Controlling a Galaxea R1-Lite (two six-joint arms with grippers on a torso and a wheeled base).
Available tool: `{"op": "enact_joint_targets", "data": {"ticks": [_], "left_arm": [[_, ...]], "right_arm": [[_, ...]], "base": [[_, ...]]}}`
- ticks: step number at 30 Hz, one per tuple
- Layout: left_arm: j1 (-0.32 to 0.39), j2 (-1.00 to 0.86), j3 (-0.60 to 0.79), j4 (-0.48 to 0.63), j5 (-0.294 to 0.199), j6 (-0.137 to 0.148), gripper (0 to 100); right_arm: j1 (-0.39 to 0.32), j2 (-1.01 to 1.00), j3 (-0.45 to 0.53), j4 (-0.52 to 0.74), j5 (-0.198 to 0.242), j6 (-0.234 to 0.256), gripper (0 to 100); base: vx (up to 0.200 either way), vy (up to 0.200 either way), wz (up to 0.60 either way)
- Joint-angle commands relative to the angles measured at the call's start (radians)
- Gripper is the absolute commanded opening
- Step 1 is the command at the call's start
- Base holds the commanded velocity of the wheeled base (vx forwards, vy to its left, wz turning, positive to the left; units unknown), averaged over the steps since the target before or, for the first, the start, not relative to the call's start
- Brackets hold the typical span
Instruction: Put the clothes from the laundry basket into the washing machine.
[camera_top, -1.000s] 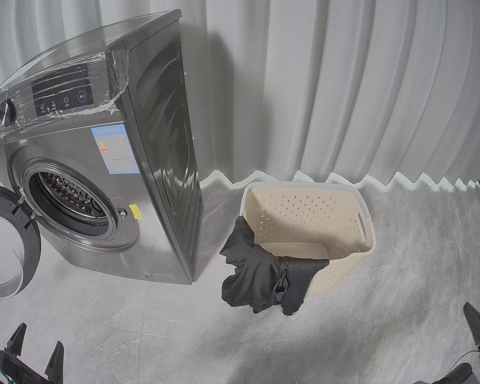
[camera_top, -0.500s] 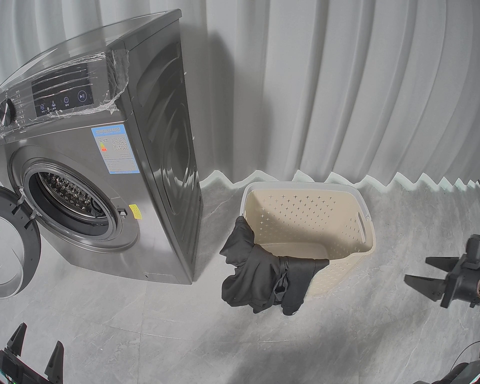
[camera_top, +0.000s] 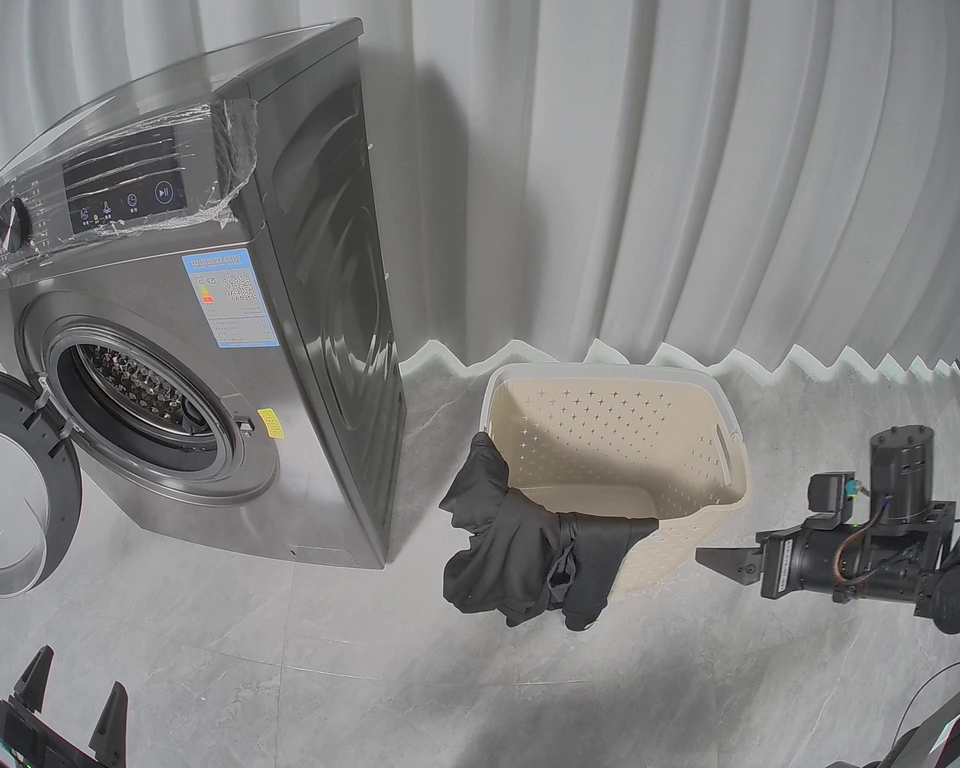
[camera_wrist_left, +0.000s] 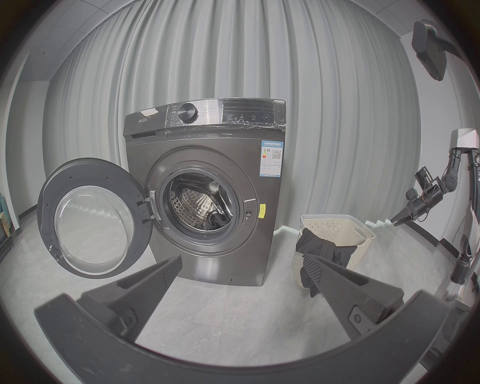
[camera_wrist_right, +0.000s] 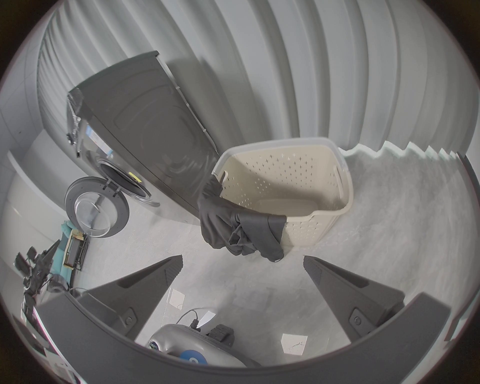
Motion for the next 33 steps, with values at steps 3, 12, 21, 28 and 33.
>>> {"op": "enact_joint_targets", "data": {"ticks": [3,12,21,28,33], "left_arm": [[0.000,-0.016,0.016,0.000,0.002,0.001,100],[0.000,-0.016,0.016,0.000,0.002,0.001,100],[0.000,-0.016,0.016,0.000,0.002,0.001,100],[0.000,-0.016,0.016,0.000,0.000,0.001,100],[0.000,-0.016,0.016,0.000,0.000,0.001,100]], "right_arm": [[0.075,0.306,-0.026,-0.153,-0.077,0.089,100],[0.088,0.467,-0.103,-0.227,-0.106,0.093,100],[0.092,0.556,-0.189,-0.226,-0.112,0.139,100],[0.092,0.640,-0.240,-0.229,-0.146,0.142,100],[0.100,0.691,-0.267,-0.229,-0.148,0.143,100]], "base": [[0.000,0.000,0.00],[0.000,0.000,0.00],[0.000,0.000,0.00],[0.000,0.000,0.00],[0.000,0.000,0.00]]}}
